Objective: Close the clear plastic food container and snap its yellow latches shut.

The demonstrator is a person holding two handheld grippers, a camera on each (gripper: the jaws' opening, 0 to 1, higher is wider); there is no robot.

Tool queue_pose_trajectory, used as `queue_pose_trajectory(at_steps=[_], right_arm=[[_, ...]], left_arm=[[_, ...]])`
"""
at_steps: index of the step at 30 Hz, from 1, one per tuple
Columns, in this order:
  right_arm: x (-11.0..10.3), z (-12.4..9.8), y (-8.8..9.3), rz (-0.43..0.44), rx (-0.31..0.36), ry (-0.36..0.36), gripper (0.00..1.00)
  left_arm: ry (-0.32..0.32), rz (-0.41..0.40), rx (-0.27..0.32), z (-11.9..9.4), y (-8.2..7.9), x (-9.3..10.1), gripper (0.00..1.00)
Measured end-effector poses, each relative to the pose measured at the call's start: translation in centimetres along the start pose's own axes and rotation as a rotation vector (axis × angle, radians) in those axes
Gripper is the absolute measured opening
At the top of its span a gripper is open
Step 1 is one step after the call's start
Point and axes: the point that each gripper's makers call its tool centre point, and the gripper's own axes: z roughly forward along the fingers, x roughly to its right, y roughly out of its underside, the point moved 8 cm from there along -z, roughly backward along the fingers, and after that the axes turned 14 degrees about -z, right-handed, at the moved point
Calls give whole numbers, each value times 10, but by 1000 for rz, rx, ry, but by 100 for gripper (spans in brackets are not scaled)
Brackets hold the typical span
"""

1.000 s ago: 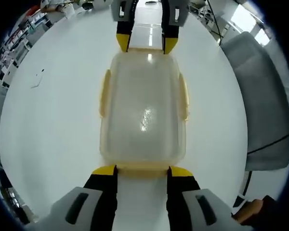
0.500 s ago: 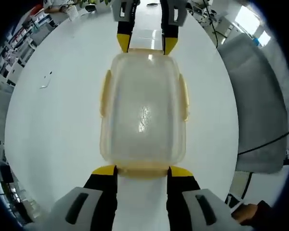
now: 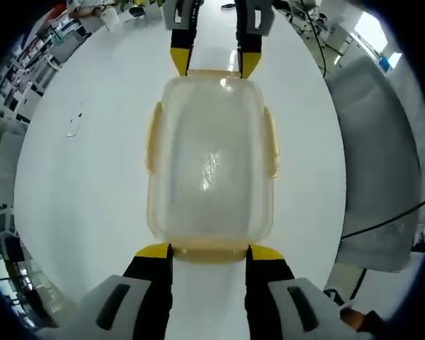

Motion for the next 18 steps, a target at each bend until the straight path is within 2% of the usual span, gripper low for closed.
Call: queue_pose_trajectory(at_steps=[4, 9, 18], right_arm=[[4, -3, 7, -3, -2, 7, 37], [-4, -10, 20, 6, -1, 10, 37], [-21, -25, 61, 48, -30, 13, 37]], left_arm=[[-7, -4, -2, -2, -9, 1, 33], [-1, 4, -2, -2, -24, 3, 33], [17, 42, 25, 5, -69, 9, 33]])
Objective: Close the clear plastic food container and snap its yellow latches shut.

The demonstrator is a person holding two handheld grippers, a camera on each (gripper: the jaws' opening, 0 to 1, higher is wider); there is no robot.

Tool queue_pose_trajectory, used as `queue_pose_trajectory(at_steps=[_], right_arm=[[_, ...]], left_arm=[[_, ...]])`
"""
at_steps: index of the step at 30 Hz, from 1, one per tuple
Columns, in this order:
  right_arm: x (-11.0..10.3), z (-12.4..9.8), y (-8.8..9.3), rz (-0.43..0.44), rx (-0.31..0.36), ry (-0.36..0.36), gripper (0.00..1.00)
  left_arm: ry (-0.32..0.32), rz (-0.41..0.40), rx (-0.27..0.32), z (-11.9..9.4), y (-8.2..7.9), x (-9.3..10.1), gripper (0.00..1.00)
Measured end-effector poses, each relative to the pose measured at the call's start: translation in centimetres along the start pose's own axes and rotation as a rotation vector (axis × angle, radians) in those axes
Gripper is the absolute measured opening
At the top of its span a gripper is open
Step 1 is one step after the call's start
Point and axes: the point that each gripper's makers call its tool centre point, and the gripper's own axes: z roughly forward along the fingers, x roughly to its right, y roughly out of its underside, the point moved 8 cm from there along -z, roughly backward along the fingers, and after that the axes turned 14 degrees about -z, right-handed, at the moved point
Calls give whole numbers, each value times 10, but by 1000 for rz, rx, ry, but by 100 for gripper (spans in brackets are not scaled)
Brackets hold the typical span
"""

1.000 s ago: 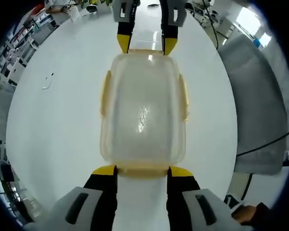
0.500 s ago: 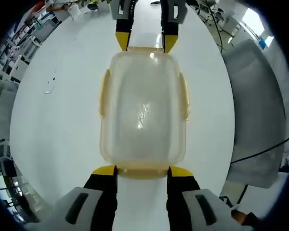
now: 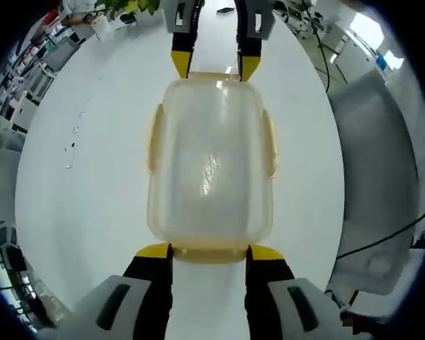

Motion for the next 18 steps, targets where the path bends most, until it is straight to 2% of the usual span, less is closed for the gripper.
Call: queue_pose_trajectory(at_steps=[4, 18], right_arm=[[-6, -4, 18, 18, -22, -1, 37], [-22, -15, 67, 93, -24, 10, 37]], left_arm=[[8, 20, 18, 3, -21, 3, 33], [20, 83, 17, 17, -68, 9, 33]])
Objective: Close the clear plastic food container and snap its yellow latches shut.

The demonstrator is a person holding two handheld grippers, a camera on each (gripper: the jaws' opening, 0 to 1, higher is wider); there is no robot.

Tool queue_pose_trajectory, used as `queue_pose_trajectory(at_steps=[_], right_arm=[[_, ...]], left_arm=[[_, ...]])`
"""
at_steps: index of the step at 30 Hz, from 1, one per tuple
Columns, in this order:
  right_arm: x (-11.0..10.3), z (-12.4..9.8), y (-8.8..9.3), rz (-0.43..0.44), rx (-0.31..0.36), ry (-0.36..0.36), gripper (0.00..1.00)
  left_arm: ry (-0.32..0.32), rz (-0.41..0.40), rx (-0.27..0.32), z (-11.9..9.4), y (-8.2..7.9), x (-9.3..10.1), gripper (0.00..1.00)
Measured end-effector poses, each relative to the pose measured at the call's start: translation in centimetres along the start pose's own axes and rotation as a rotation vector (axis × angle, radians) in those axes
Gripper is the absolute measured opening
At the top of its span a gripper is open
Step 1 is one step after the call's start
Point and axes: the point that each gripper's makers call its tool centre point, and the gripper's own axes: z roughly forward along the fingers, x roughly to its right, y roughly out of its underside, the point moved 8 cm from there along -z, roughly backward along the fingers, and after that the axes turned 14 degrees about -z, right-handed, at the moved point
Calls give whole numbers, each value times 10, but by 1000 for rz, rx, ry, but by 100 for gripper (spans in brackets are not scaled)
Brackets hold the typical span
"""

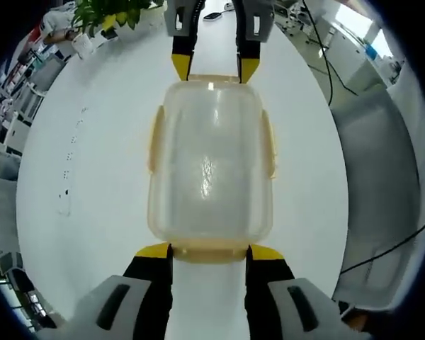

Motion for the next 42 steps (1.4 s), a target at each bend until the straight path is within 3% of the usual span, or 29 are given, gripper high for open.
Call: queue_pose_trajectory(at_steps=[20, 27, 31, 42], right_arm=[[-15, -8, 55, 70, -17, 7, 37], [-17, -7, 60, 66, -32, 5, 37], [-19, -4, 55, 63, -19, 4, 37], [-14, -1, 54, 40, -30, -16, 37]], left_arm=[[18, 67, -2, 24, -57, 3, 34], [19, 61, -11, 29, -64, 6, 34], [15, 61, -47, 30, -60, 6, 34], [16, 31, -70, 30, -58, 7, 34]])
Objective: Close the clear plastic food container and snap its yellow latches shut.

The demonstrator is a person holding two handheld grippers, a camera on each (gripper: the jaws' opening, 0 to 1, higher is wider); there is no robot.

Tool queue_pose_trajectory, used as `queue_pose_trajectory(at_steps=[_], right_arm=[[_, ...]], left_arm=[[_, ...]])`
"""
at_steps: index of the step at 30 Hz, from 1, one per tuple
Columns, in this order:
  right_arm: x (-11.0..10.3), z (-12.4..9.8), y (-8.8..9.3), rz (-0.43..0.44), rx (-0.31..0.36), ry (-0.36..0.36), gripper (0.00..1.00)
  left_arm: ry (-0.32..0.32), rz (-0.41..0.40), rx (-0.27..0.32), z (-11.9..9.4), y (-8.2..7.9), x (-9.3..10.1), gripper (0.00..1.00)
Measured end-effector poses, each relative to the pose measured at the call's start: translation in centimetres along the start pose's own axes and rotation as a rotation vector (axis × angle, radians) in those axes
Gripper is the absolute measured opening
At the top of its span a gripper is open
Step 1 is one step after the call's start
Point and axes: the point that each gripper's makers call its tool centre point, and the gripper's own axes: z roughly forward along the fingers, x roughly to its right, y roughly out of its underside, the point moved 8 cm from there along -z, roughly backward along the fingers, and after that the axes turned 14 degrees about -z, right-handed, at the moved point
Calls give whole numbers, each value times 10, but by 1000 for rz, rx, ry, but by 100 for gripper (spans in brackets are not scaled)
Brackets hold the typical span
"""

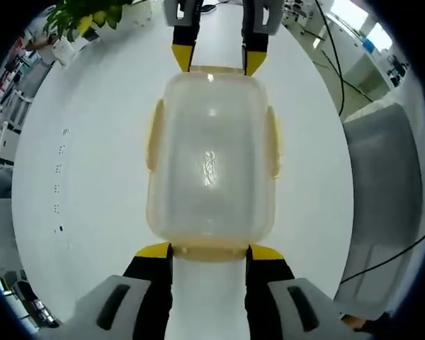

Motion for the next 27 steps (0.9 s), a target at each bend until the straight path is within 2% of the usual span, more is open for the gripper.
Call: queue_pose_trajectory(at_steps=[3, 4, 8, 15, 16, 17, 19, 22, 24, 25, 27], right_arm=[[-1, 1, 0, -1, 1, -8, 37], [-2, 2, -1, -5, 2, -13, 37], [-3, 1, -1, -8, -7, -24, 37], [-2, 0, -1, 1, -14, -37, 37], [-2, 1, -1, 2, -15, -39, 37], [-2, 0, -2, 0, -17, -40, 37], [-2, 0, -2, -1, -20, -40, 37], [0, 0, 0, 5, -3, -35, 38], [0, 1, 0, 13, 4, -34, 39], [-1, 1, 2, 61, 12, -33, 39], [-4, 1, 6, 128, 36, -39, 38]], left_arm=[[14, -14, -1, 1, 1, 1, 34], [17, -20, -19, 4, 2, 2, 34], [5, -7, -54, 6, 0, 3, 34], [1, -12, -77, 10, -1, 3, 35], [-2, -6, -85, 12, 0, 3, 36], [-21, 38, -107, 17, -1, 4, 37], [-39, 27, -140, 23, 1, 4, 39], [-34, 21, -126, 24, 3, 2, 41], [-23, -21, -106, 24, 5, 1, 41], [-8, -112, -103, 24, 9, 1, 40], [-29, -218, -72, 22, 14, -4, 41]])
